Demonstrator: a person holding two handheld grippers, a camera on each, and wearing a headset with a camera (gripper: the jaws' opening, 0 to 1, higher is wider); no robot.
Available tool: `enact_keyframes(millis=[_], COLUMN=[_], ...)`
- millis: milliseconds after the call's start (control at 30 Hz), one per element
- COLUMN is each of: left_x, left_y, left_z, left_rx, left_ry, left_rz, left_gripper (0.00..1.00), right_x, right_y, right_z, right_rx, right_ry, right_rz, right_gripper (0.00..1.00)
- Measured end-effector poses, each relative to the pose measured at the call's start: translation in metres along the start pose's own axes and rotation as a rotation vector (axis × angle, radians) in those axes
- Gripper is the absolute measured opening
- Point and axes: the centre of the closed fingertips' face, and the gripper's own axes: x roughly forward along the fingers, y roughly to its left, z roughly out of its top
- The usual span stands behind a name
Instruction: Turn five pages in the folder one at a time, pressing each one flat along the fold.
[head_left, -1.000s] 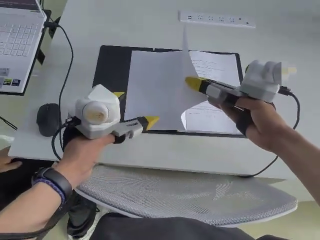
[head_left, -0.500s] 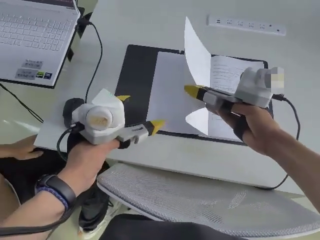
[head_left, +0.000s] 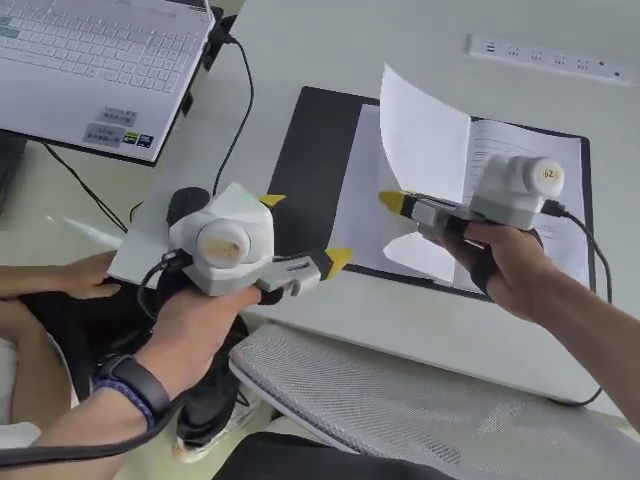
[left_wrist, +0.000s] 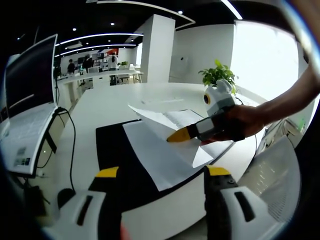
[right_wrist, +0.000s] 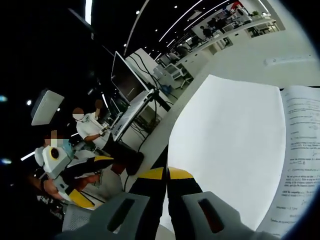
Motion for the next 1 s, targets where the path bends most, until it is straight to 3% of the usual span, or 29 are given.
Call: enact_keyframes(millis=[300,533,800,1000], left_x=[-0.01,-0.016,-0.018,-0.02], left_y=[0.01,0.013,0.01,0.011], left_z=[-0.005,-0.004,-0.003,-0.004], left_rx=[-0.02,-0.028,-0.029,-0.034], left_ry=[-0.001,-0.002,-0.001,-0.001], left_rz=[0.022,0.039,0.043,0.051], left_gripper=[0.65,0.65,0.64,0.64], right_x=[0.025,0.034,0.04,0.034], right_y=[-0.011,-0.023,-0.033,-0.023], right_z=[-0.023,-0.035,-0.049,-0.049], right_rx=[0.034,0.051,0.085,0.094], right_ry=[0.063,0.095,0.124,0.118], right_rz=[-0.018,-0.042,-0.075,-0.083], right_gripper=[0.0,0.0,0.02,0.03])
